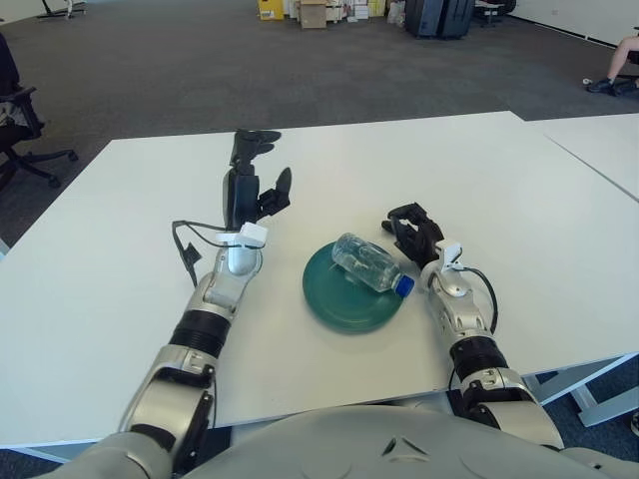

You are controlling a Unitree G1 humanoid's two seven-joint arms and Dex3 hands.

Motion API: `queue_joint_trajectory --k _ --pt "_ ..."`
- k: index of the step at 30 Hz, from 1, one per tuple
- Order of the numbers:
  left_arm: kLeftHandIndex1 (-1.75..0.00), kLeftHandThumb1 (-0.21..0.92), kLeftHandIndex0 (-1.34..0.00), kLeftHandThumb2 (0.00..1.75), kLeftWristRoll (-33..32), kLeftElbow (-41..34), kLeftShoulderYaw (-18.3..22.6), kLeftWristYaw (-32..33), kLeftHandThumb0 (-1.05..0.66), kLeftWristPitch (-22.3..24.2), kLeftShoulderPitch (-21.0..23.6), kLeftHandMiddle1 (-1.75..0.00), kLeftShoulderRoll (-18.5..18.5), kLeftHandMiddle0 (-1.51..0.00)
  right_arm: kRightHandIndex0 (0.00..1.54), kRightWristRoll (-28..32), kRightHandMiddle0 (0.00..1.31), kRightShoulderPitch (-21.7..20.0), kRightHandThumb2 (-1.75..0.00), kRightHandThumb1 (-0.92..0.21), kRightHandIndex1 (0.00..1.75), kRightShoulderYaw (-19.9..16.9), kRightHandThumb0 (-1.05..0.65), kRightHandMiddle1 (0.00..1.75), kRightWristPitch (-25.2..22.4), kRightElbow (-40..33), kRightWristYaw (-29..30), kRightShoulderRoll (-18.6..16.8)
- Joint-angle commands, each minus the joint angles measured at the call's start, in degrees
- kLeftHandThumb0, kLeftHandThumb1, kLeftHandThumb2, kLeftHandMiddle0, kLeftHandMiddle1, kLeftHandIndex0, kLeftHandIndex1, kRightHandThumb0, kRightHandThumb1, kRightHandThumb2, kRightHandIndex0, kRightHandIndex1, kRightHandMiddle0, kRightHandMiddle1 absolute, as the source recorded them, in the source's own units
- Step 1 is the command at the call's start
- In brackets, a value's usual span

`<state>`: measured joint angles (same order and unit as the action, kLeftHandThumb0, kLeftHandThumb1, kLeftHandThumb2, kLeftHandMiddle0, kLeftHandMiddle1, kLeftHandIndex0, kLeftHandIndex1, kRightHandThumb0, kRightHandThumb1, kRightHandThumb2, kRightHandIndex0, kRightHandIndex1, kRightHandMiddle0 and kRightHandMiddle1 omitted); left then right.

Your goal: Put the bottle into the plate.

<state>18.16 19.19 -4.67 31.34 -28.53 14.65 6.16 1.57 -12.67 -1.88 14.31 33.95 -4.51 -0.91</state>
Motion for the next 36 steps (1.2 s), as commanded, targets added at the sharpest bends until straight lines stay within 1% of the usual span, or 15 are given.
queue_joint_trajectory --k 1,3,5,8,9,10,13,14,16,18,19,21,25,28,36 --pt "-1.62 0.92 0.0 0.85 -2.5 -2.9 2.5 0.0 -0.73 4.8 -0.8 -1.57 -2.9 -0.16 0.35 1.0 0.28 -0.9 -0.44 -0.92 0.62 -0.5 -0.35 1.66 1.1 2.0 -0.8 0.1" --pt "-1.65 0.92 0.0 0.85 -4.0 -3.6 3.5 -0.3 -0.71 6.7 -1.5 -1.59 -4.3 -0.17 0.36 1.1 0.28 -1.1 -0.44 -0.92 0.62 -0.7 -0.35 1.66 1.9 2.6 -1.3 0.1" --pt "-1.69 0.92 0.0 0.85 -5.2 -3.5 4.3 -0.7 -0.69 7.6 -2.1 -1.61 -5.3 -0.18 0.36 1.1 0.28 -1.2 -0.44 -0.92 0.62 -0.9 -0.35 1.66 2.2 3.0 -1.6 0.2" --pt "-1.73 0.92 -0.02 0.84 -6.6 -2.2 5.3 -0.9 -0.64 7.3 -3.1 -1.63 -6.6 -0.2 0.35 0.9 0.28 -1.5 -0.44 -0.92 0.62 -1.0 -0.35 1.66 2.2 3.7 -1.6 0.3" --pt "-1.73 0.92 -0.08 0.73 -7.1 -1.2 5.5 -0.7 -0.54 6.6 -3.6 -1.62 -7.4 -0.24 0.35 0.9 0.28 -1.6 -0.44 -0.92 0.62 -1.1 -0.35 1.66 2.6 3.9 -2.0 0.4" --pt "-1.74 0.92 -0.13 0.65 -7.4 -0.6 5.7 -0.6 -0.47 6.2 -3.9 -1.64 -8.0 -0.29 0.34 1.0 0.27 -1.6 -0.44 -0.92 0.62 -1.2 -0.35 1.66 3.0 4.1 -2.4 0.6" --pt "-1.74 0.92 -0.18 0.56 -7.6 0.3 6.0 -0.1 -0.39 5.4 -4.7 -1.69 -9.5 -0.37 0.33 1.1 0.27 -1.9 -0.45 -0.92 0.61 -1.3 -0.35 1.67 3.6 4.6 -3.1 0.9" --pt "-1.74 0.92 -0.19 0.55 -7.6 0.5 5.9 0.4 -0.39 5.4 -5.4 -1.7 -10.6 -0.38 0.33 1.2 0.26 -2.0 -0.45 -0.92 0.61 -1.4 -0.35 1.67 3.7 4.8 -3.5 1.1" --pt "-1.75 0.86 -0.23 0.62 -7.4 1.2 5.7 1.2 -0.38 5.0 -6.6 -1.72 -12.5 -0.46 0.33 1.3 0.26 -2.2 -0.46 -0.92 0.6 -1.5 -0.35 1.68 3.3 5.0 -4.0 1.3" --pt "-1.75 0.81 -0.27 0.68 -7.2 2.2 5.8 1.4 -0.37 4.8 -6.8 -1.74 -13.0 -0.53 0.32 1.2 0.25 -2.3 -0.46 -0.92 0.6 -1.5 -0.35 1.68 3.0 5.1 -4.2 1.3" --pt "-1.75 0.79 -0.28 0.71 -6.9 3.5 5.8 1.6 -0.38 5.0 -6.7 -1.74 -13.2 -0.55 0.32 1.0 0.25 -2.3 -0.46 -0.92 0.6 -1.5 -0.35 1.68 2.8 5.1 -4.1 1.4" --pt "-1.75 0.69 -0.34 0.84 -6.5 5.0 5.8 1.9 -0.39 5.0 -6.6 -1.74 -13.3 -0.67 0.31 0.8 0.24 -2.3 -0.47 -0.92 0.59 -1.5 -0.35 1.69 2.6 5.1 -3.9 1.5" --pt "-1.75 0.59 -0.41 0.97 -4.7 8.1 4.9 2.7 -0.41 6.1 -6.2 -1.75 -13.1 -0.79 0.31 0.8 0.24 -2.3 -0.47 -0.92 0.58 -1.5 -0.35 1.69 2.9 5.2 -3.8 1.5" --pt "-1.75 0.49 -0.48 1.09 -3.4 8.6 4.0 2.5 -0.43 6.7 -6.4 -1.75 -12.6 -0.93 0.32 0.7 0.23 -2.3 -0.48 -0.92 0.58 -1.5 -0.35 1.7 3.1 5.1 -3.6 1.4" --pt "-1.75 0.38 -0.56 1.24 -3.0 8.5 3.0 0.4 -0.46 6.8 -6.9 -1.75 -11.7 -1.1 0.34 0.3 0.23 -2.2 -0.48 -0.92 0.59 -1.4 -0.35 1.7 2.7 4.9 -2.6 1.2"
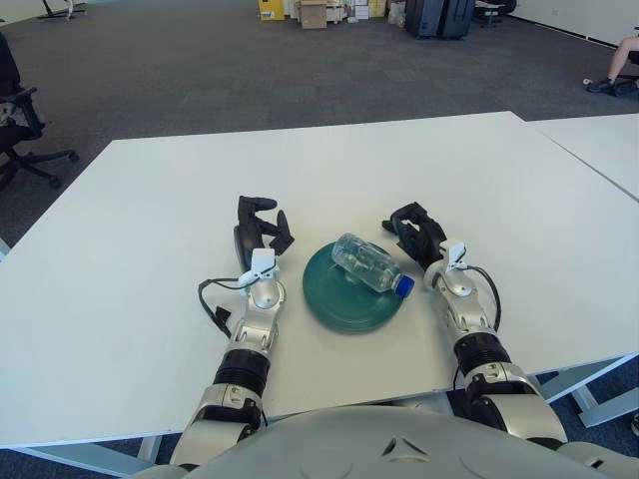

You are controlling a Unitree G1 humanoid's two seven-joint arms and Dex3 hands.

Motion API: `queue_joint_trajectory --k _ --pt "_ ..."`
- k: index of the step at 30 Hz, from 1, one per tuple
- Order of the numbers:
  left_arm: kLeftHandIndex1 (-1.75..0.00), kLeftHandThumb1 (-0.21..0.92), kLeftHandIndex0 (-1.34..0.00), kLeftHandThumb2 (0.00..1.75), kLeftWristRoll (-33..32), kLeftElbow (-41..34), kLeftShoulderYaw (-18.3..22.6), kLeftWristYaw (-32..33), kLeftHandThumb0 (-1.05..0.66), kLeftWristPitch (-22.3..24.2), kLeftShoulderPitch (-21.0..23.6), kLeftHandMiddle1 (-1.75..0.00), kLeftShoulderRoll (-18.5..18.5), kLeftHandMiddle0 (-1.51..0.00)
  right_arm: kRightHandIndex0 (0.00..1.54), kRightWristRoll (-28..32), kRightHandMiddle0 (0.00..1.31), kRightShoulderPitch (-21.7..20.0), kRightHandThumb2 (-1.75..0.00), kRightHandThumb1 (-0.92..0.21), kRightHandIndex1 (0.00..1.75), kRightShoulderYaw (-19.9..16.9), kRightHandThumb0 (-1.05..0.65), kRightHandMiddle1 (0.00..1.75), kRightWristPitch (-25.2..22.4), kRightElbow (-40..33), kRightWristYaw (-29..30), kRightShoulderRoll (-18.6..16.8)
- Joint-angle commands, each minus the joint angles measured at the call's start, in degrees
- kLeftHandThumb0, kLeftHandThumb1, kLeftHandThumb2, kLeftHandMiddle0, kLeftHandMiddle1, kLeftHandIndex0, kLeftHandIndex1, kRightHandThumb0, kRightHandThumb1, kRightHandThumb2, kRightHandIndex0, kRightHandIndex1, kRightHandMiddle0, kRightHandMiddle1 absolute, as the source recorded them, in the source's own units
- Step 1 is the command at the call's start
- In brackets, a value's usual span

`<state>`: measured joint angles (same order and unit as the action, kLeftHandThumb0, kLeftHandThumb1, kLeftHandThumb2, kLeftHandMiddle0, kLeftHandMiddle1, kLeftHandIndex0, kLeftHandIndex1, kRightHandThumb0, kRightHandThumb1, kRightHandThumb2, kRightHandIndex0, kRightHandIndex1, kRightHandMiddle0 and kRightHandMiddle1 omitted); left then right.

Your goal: Put the bottle into the plate.

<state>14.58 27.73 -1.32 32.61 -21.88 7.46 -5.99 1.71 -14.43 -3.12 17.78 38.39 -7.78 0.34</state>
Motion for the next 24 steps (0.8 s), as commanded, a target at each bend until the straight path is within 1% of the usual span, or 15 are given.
queue_joint_trajectory --k 1,8,15,19,21,24 --pt "-1.75 0.36 -0.57 1.25 0.6 -0.1 -0.4 -1.0 -0.46 0.1 0.2 -1.75 0.5 -1.12 0.34 0.1 0.23 -0.4 -0.48 -0.92 0.59 -0.1 -0.35 1.71 -0.9 0.4 0.8 -0.1" --pt "-1.75 0.32 -0.6 1.31 0.2 1.1 -0.6 -2.8 -0.47 -0.9 -0.4 -1.75 1.5 -1.18 0.33 0.3 0.22 -0.5 -0.49 -0.92 0.58 -0.1 -0.35 1.71 -1.0 0.6 1.0 -0.2" --pt "-1.75 0.3 -0.62 1.33 -0.2 4.8 -0.3 -4.6 -0.48 -3.2 -0.4 -1.75 3.2 -1.21 0.32 0.5 0.23 -0.6 -0.48 -0.92 0.57 -0.1 -0.35 1.71 -0.7 0.9 0.7 -0.3" --pt "-1.75 0.29 -0.63 1.35 0.0 7.7 -0.4 -5.6 -0.48 -4.7 0.0 -1.75 4.3 -1.22 0.33 0.4 0.23 -0.3 -0.48 -0.92 0.57 -0.1 -0.35 1.7 -2.5 -0.3 1.3 -0.5" --pt "-1.75 0.28 -0.64 1.35 -0.5 10.2 -0.3 -6.5 -0.48 -6.2 0.5 -1.75 4.9 -1.22 0.33 0.5 0.23 -0.1 -0.48 -0.92 0.57 -0.2 -0.35 1.7 -3.4 -0.9 1.8 -0.8" --pt "-1.75 0.28 -0.64 1.36 -1.0 12.0 -0.2 -7.2 -0.49 -7.5 1.1 -1.75 5.4 -1.22 0.34 0.6 0.24 -0.2 -0.47 -0.92 0.57 -0.3 -0.35 1.69 -3.8 -1.2 2.2 -0.9"
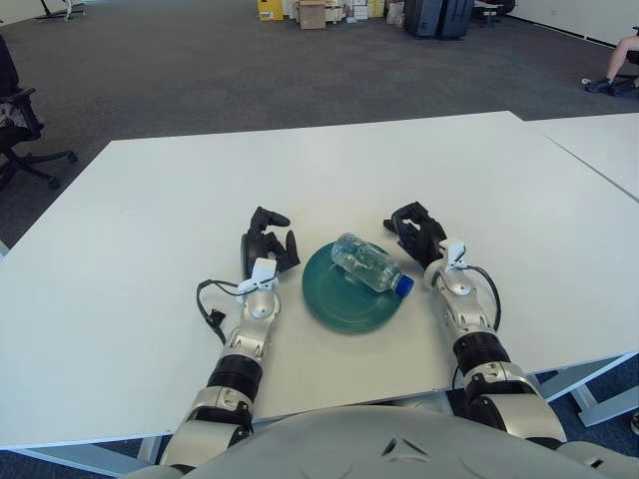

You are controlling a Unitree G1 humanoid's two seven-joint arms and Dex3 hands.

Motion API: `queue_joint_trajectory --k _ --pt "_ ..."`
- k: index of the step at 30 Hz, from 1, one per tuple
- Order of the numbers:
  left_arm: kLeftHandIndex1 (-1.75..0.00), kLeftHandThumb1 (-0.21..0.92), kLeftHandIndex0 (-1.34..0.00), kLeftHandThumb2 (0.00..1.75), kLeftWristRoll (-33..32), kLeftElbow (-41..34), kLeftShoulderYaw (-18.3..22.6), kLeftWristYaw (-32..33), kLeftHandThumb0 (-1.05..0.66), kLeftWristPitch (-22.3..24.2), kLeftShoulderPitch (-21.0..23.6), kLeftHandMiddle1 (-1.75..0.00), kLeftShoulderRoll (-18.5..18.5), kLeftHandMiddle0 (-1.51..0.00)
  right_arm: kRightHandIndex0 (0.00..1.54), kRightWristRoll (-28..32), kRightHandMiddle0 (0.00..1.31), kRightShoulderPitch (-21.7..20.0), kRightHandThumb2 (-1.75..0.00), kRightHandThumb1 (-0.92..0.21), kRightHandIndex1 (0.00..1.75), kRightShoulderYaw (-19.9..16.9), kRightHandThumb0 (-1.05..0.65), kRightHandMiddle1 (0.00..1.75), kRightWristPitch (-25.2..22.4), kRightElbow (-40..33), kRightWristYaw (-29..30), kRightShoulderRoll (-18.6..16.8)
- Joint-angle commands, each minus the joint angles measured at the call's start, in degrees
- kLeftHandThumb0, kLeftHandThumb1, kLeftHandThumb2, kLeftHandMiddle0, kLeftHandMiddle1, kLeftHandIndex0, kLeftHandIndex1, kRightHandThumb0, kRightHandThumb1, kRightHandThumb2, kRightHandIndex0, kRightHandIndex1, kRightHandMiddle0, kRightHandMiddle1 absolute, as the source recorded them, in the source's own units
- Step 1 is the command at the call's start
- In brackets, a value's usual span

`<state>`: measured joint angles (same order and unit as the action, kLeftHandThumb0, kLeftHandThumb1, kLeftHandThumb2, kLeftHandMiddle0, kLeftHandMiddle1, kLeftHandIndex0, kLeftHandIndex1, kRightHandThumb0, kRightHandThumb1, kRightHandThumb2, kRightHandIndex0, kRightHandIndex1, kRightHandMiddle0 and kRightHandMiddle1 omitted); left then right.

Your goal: Put the bottle into the plate.

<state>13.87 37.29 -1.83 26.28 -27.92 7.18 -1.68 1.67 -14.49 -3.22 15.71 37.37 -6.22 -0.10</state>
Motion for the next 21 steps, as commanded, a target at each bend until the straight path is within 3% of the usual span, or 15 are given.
queue_joint_trajectory --k 1,11,21 --pt "-1.75 0.28 -0.64 1.36 -0.5 3.1 0.4 -1.3 -0.49 -2.0 1.6 -1.75 1.3 -1.22 0.34 0.8 0.24 -0.1 -0.47 -0.92 0.57 -0.4 -0.35 1.69 -1.4 -0.1 0.7 -0.6" --pt "-1.75 0.22 -0.69 1.43 -2.9 9.2 1.6 -5.0 -0.51 -4.9 4.5 -1.75 2.8 -1.22 0.37 1.0 0.25 0.2 -0.46 -0.92 0.59 -0.6 -0.35 1.68 -2.6 -1.5 0.8 -0.7" --pt "-1.75 0.17 -0.73 1.5 -4.8 11.1 3.2 -5.2 -0.53 -3.5 6.0 -1.75 1.7 -1.24 0.38 0.8 0.25 0.4 -0.46 -0.92 0.6 -0.6 -0.35 1.68 -1.1 -1.5 0.7 -0.6"
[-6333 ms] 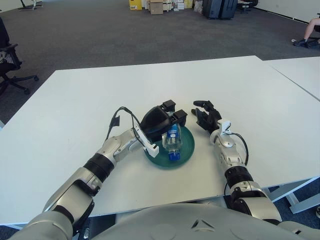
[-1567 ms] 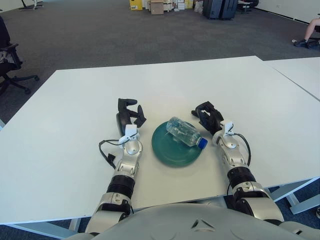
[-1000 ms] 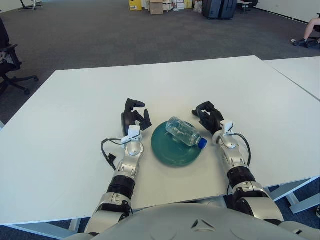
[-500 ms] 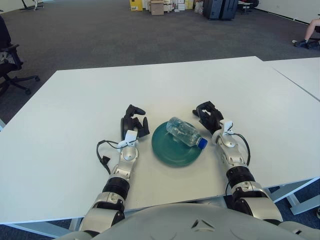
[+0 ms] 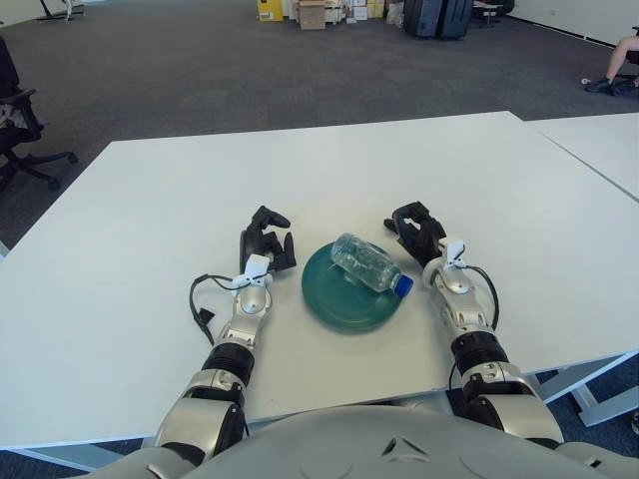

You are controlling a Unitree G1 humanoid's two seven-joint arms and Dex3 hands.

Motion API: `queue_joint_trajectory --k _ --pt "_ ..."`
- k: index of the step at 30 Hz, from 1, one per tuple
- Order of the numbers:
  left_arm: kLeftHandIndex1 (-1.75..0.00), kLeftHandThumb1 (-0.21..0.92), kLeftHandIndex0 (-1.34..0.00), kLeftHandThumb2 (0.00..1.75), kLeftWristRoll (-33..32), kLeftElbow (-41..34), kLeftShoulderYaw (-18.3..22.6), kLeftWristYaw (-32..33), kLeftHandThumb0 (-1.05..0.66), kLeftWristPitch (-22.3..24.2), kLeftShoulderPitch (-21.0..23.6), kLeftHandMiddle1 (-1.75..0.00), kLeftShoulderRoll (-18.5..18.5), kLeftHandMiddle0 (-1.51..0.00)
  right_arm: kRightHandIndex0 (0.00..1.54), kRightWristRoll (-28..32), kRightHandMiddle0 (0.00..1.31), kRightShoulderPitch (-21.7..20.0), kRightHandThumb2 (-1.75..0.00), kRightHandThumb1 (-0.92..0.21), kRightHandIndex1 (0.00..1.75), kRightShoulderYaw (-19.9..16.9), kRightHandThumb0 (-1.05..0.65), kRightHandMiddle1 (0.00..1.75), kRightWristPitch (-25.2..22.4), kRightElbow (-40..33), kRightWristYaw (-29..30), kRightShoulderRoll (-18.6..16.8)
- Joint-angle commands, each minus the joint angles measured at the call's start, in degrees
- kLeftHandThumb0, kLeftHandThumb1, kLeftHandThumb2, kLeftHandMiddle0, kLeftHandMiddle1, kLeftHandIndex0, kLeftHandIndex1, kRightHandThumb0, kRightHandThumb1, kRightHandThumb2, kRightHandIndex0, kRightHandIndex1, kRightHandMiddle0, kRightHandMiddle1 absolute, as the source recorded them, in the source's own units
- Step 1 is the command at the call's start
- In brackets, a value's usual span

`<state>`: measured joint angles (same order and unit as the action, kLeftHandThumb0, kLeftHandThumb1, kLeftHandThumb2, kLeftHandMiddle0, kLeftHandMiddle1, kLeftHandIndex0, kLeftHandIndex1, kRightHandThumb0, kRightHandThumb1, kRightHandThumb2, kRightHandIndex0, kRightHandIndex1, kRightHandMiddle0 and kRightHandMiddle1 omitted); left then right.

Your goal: Put the bottle into the plate.

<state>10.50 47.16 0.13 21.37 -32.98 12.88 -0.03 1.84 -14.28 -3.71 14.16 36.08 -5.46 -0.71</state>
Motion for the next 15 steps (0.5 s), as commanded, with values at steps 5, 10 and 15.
queue_joint_trajectory --k 5,10,15 --pt "-1.75 0.17 -0.73 1.5 -4.1 0.4 2.9 0.0 -0.53 2.9 0.5 -1.75 -1.7 -1.24 0.37 0.5 0.25 0.1 -0.46 -0.92 0.6 0.0 -0.35 1.68 0.7 0.0 -0.7 0.4" --pt "-1.75 0.17 -0.73 1.5 -5.3 -0.5 3.9 0.4 -0.53 2.5 0.5 -1.75 -2.9 -1.24 0.37 0.5 0.25 0.2 -0.46 -0.92 0.6 0.0 -0.35 1.68 -0.6 -0.5 -0.6 0.4" --pt "-1.75 0.15 -0.74 1.52 -6.1 -0.8 4.5 0.1 -0.54 1.8 0.5 -1.75 -3.6 -1.26 0.36 0.5 0.26 0.4 -0.46 -0.92 0.6 -0.1 -0.35 1.68 -1.6 -1.2 -0.5 0.4"
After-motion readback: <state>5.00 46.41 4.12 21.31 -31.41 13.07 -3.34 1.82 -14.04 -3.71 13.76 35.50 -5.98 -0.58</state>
